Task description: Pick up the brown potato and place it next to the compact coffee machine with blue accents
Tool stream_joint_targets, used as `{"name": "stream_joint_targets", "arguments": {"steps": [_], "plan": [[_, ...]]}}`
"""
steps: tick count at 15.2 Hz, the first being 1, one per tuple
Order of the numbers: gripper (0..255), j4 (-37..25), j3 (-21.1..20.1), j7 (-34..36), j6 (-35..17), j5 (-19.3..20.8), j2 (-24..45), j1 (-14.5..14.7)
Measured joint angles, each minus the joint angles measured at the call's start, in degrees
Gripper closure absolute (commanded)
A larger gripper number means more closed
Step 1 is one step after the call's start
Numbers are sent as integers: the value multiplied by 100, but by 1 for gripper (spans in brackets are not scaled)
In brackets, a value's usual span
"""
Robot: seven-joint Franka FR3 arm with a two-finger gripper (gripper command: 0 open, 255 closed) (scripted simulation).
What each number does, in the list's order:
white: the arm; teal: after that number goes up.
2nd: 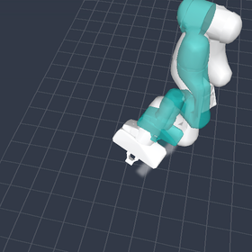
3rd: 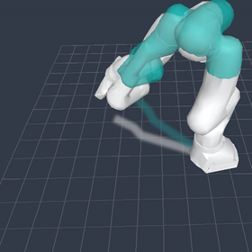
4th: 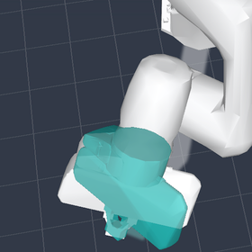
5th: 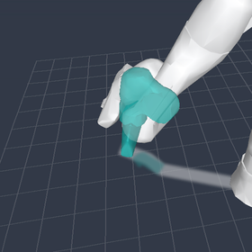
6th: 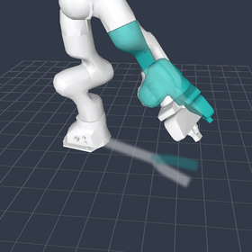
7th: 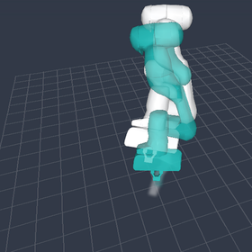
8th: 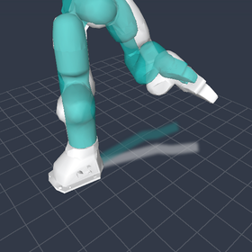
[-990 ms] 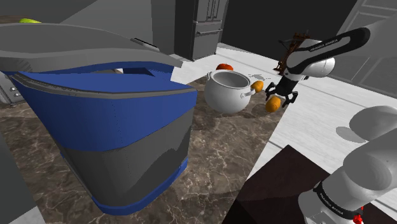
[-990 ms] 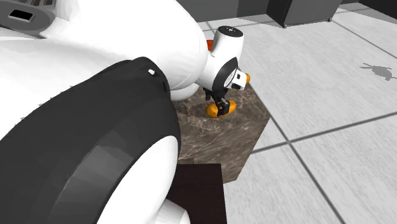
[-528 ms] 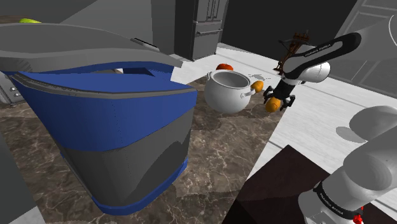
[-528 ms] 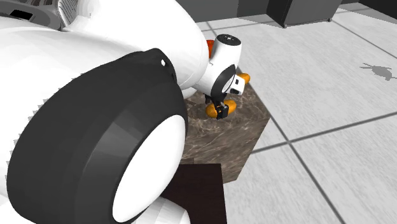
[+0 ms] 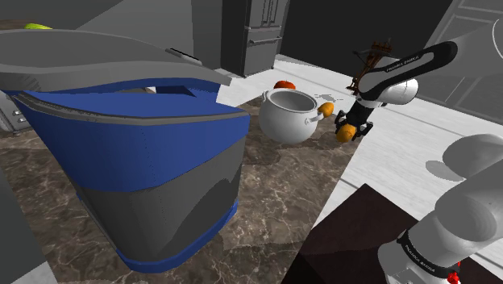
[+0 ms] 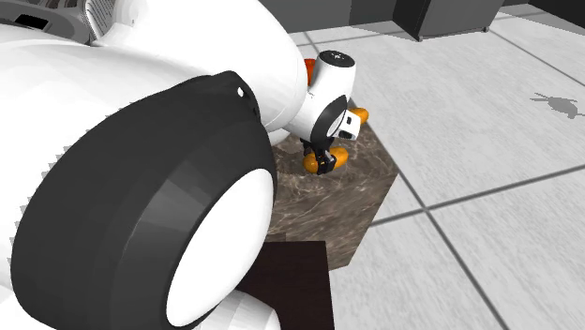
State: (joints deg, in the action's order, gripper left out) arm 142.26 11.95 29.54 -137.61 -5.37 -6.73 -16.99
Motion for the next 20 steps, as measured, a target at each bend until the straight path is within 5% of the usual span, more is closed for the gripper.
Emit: {"name": "stream_joint_targets", "arguments": {"steps": [8, 20], "plan": [[255, -23, -11, 39, 89, 29, -68, -1], [255, -477, -54, 235, 1071, 229, -614, -47]]}}
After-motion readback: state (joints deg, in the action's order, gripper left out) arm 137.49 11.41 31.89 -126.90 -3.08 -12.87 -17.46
